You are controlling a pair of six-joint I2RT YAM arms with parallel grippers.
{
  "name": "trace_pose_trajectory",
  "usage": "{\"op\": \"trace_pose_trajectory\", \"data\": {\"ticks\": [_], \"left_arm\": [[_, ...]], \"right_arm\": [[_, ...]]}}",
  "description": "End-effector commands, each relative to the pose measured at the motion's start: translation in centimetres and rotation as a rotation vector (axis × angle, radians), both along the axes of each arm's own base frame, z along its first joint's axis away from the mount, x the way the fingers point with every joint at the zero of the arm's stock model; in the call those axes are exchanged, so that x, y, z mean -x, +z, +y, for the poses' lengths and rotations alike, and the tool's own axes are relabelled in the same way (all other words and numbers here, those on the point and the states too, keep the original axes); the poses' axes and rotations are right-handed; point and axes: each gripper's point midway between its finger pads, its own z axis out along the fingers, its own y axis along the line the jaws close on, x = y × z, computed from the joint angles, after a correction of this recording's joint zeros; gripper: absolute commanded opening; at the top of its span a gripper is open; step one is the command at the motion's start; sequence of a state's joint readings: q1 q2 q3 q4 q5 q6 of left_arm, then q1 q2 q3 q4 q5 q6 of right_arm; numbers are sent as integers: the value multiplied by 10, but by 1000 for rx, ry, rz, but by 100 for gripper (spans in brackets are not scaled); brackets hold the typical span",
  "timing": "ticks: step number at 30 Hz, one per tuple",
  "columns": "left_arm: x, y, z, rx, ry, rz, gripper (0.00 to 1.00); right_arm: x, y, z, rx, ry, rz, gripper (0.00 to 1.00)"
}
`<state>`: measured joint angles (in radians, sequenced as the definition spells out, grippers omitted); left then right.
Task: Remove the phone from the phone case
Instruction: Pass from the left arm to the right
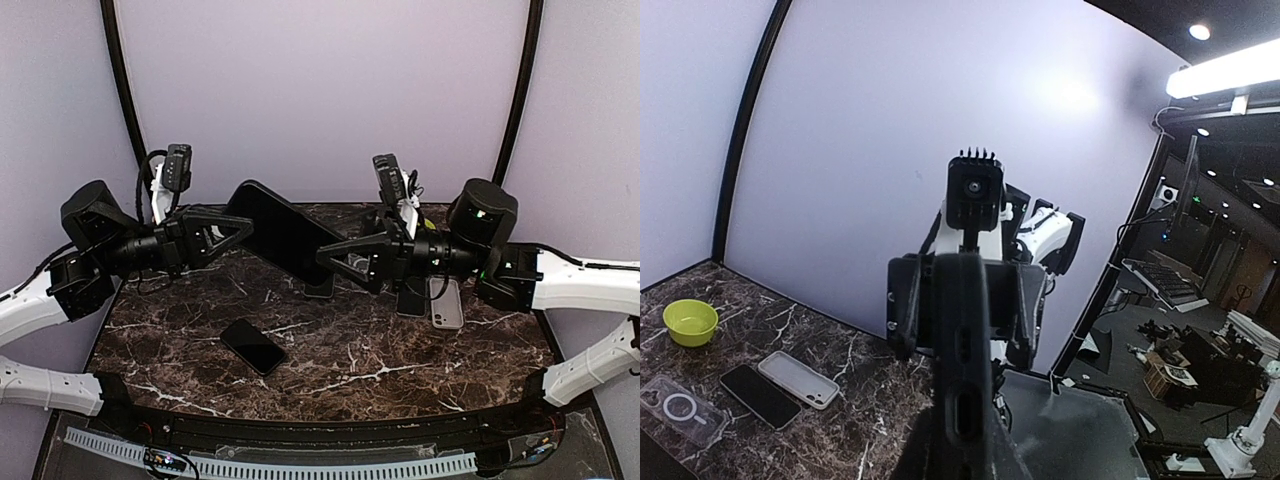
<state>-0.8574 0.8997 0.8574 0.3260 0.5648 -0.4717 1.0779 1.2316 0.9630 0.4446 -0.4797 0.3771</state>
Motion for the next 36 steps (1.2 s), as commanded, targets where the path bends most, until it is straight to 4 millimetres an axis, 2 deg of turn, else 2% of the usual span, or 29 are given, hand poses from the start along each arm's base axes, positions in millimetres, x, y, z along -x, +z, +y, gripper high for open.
{"op": "trace_pose_trajectory", "data": {"ticks": [1,3,8,10,12,14,18,20,21,22,23,25,27,30,33,36], "left_arm": [[10,30,8,115,-22,-84,0],[11,30,9,126,-19,-86,0],[10,25,9,125,-15,-81,0],[10,25,10,126,-12,-80,0],[10,25,10,126,-11,-81,0],[9,23,10,123,-8,-79,0],[9,17,10,97,0,-63,0],[8,12,11,66,10,-56,18],[8,12,12,57,15,-68,39],[8,6,12,30,18,-56,51],[8,6,13,18,27,-64,69],[7,-2,16,-26,50,-55,81],[8,-15,19,-90,55,-30,86],[16,-23,23,-133,33,-48,87],[25,-31,27,-159,3,-75,86],[25,-41,31,-193,28,-122,82]], "right_arm": [[11,25,6,-61,70,-52,54],[15,22,10,-54,89,-53,45],[21,22,14,-62,115,-63,35],[20,22,15,-64,113,-63,24],[21,22,17,-65,116,-65,8],[20,22,18,-60,116,-61,1],[17,14,21,-21,96,-56,0],[18,12,20,-9,97,-67,0],[18,11,18,-4,92,-76,0],[18,11,15,-2,83,-92,0],[18,10,13,1,73,-110,0],[18,1,8,25,54,-152,0],[17,-10,5,63,32,-195,0],[12,-24,-3,88,-19,-252,0],[19,-36,-11,93,-12,-343,0],[24,-46,-18,100,-10,-397,0]]}}
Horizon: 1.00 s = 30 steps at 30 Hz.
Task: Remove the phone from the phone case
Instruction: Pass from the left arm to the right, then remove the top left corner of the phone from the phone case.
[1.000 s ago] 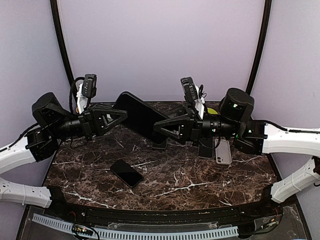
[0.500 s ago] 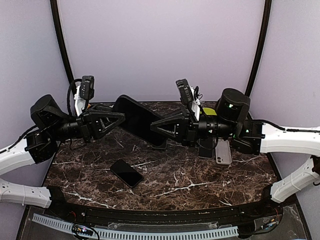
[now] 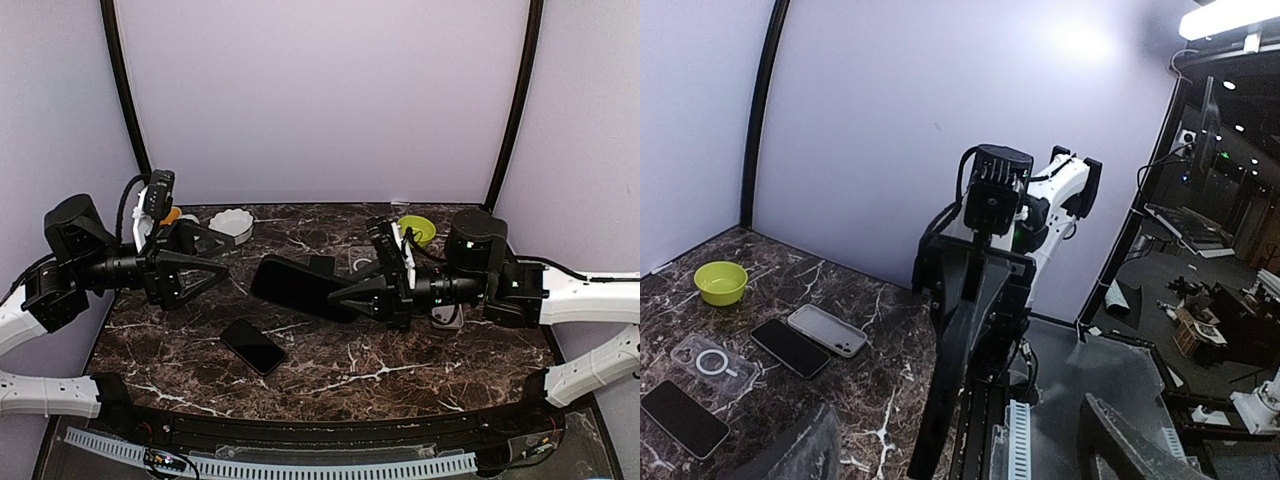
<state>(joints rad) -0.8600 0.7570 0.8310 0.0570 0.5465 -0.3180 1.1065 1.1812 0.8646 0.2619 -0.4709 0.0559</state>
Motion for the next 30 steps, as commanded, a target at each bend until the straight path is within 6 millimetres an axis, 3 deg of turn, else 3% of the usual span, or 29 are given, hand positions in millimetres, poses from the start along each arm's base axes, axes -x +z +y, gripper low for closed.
{"op": "trace_pose_trajectory", "data": {"ticks": [1,8,13,20,30], "left_arm": [[8,-11,9,-56,-2,-87,81],[28,-25,4,-116,-141,-199,77],[40,-39,-3,-139,-241,-262,73],[53,-59,-19,-181,-340,-315,67],[52,-79,-34,-219,-334,-328,57]], "right_arm": [[9,19,-13,-95,-6,-199,0],[17,2,-25,-67,-27,-408,0],[32,-18,-25,12,103,-616,0],[30,-21,-17,39,123,-669,0],[27,-17,-11,45,124,-699,0]]}}
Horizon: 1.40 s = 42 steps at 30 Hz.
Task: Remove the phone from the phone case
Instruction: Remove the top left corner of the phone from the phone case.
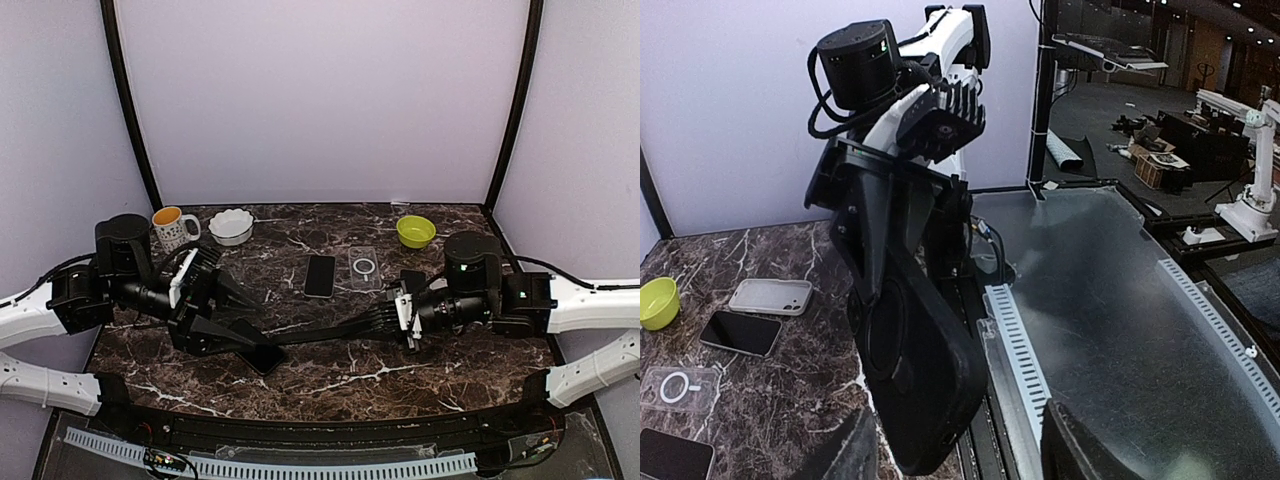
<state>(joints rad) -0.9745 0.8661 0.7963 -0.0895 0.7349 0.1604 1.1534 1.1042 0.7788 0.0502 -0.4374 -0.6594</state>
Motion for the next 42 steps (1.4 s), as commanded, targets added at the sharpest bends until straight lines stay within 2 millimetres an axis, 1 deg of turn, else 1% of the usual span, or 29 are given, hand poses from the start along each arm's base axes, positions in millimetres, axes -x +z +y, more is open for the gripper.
{"op": "trace_pose_trajectory", "data": {"ticks": [1,5,9,19,21,28,36,39,42], "left_arm": [[0,-7,-6,4,4,-46,56],[1,-12,-12,-4,-2,-55,55],[1,-14,-17,-4,-7,-60,51],[3,-19,-21,-15,-16,-51,40],[2,-19,-21,-15,-12,-57,39],[3,-19,-20,-21,-18,-62,41],[7,-18,-21,-16,-36,-64,53],[9,-18,-21,-13,-45,-64,54],[9,-20,-22,-20,-47,-61,50]], "right_arm": [[3,44,11,-117,31,-69,0],[5,42,15,-92,56,-56,0],[4,44,16,-97,52,-67,0],[5,48,21,-109,46,-84,0],[5,48,21,-111,44,-86,0],[5,49,20,-114,41,-90,0],[4,49,21,-117,30,-92,0],[2,49,22,-116,23,-90,0],[3,51,22,-121,23,-89,0]]}}
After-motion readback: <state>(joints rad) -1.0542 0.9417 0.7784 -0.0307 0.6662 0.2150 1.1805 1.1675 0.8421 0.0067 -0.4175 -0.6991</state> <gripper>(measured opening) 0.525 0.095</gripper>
